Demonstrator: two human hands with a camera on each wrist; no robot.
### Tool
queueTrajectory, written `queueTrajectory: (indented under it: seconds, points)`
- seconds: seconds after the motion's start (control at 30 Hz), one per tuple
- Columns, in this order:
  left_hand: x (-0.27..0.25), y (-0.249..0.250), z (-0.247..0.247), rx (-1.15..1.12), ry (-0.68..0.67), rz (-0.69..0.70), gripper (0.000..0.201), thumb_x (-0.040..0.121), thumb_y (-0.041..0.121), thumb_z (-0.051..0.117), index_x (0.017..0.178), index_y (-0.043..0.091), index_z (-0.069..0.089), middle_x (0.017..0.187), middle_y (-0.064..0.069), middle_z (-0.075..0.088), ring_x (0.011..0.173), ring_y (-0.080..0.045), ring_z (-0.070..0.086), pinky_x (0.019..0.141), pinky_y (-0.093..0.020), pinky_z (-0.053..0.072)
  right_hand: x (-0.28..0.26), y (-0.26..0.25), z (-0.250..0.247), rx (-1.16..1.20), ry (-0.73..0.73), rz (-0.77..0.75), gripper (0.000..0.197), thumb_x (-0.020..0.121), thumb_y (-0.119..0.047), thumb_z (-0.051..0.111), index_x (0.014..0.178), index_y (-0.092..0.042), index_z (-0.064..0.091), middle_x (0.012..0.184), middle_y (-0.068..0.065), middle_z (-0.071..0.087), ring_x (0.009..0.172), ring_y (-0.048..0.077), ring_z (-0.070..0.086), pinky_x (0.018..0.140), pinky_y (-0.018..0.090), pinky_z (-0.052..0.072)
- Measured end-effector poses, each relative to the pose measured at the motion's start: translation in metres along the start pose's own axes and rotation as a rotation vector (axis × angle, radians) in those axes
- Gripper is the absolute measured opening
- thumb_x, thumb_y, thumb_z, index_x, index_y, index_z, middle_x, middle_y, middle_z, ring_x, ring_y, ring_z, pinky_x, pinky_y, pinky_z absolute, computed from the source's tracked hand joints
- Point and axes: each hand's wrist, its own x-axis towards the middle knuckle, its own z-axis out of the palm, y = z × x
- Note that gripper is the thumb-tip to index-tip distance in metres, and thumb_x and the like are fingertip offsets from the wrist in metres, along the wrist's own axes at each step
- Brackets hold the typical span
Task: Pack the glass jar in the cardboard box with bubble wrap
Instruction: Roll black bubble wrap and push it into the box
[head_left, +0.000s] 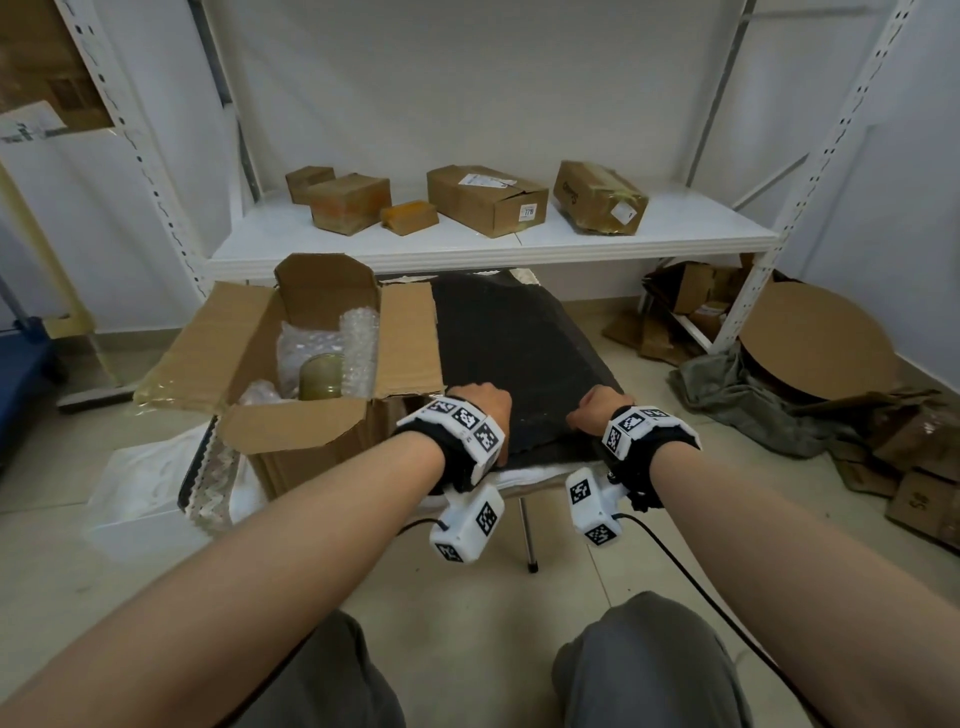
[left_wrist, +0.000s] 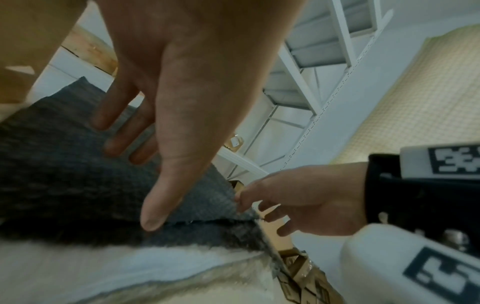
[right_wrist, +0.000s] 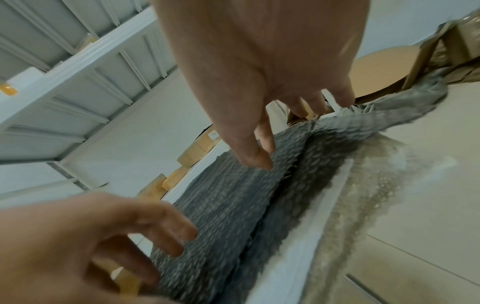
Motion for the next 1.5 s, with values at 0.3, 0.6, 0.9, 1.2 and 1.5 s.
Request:
queueTrajectory:
  seconds: [0.3, 0.6, 0.9, 1.2, 1.5]
  points:
    - [0.004, -0.002, 0.029, 0.017, 0.036, -0.005, 0.057, 0.080, 0.027, 0.074, 0.128, 0.015, 0.046, 0.124, -0.011, 0.055, 0.114, -0.034, 0.056, 0.076, -0.042, 0.045, -0.019, 0.006, -0.012, 0.097, 0.046, 0.048, 0.038, 0.094, -0.028, 0.059, 0.126, -0.008, 0.054, 0.141, 0.019, 0.041, 0.074, 0.025, 0.044, 0.087, 0.033, 0.040]
    - [0.006, -0.005, 0.024, 0.004, 0.073, -0.010, 0.028, 0.092, 0.013, 0.057, 0.120, 0.012, 0.055, 0.121, -0.013, 0.057, 0.112, -0.035, 0.057, 0.083, -0.042, 0.049, -0.018, 0.000, -0.012, 0.299, 0.106, -0.003, 0.033, 0.091, -0.027, 0.059, 0.118, -0.009, 0.061, 0.136, 0.017, 0.045, 0.106, 0.034, 0.048, 0.094, 0.039, 0.042]
    - [0.006, 0.003, 0.011, -0.428, 0.302, -0.044, 0.021, 0.099, 0.019, 0.037, 0.116, 0.013, 0.047, 0.109, -0.014, 0.058, 0.099, -0.037, 0.058, 0.077, -0.042, 0.044, -0.025, 0.009, -0.032, 0.925, 0.442, 0.162, 0.038, 0.101, -0.018, 0.045, 0.134, 0.000, 0.040, 0.145, 0.020, 0.033, 0.120, 0.042, 0.051, 0.085, 0.033, 0.035]
    - [-0.001, 0.036, -0.011, -1.135, 0.138, 0.023, 0.033, 0.099, 0.010, 0.032, 0.114, -0.006, 0.056, 0.118, -0.021, 0.056, 0.116, -0.034, 0.052, 0.092, -0.038, 0.040, -0.035, 0.009, -0.030, 1.168, 0.184, 0.182, 0.076, 0.093, -0.057, 0.041, 0.148, -0.006, 0.027, 0.144, 0.024, 0.045, 0.127, 0.045, 0.046, 0.106, 0.050, 0.040]
    - [0.010, 0.012, 0.018, -0.793, 0.161, -0.131, 0.011, 0.097, 0.023, 0.054, 0.091, 0.014, 0.053, 0.107, -0.013, 0.064, 0.104, -0.030, 0.059, 0.087, -0.035, 0.044, -0.019, 0.014, -0.005, 0.906, 0.066, 0.231, 0.084, 0.073, -0.028, 0.077, 0.136, -0.006, 0.026, 0.132, 0.024, 0.053, 0.113, 0.047, 0.058, 0.099, 0.055, 0.049]
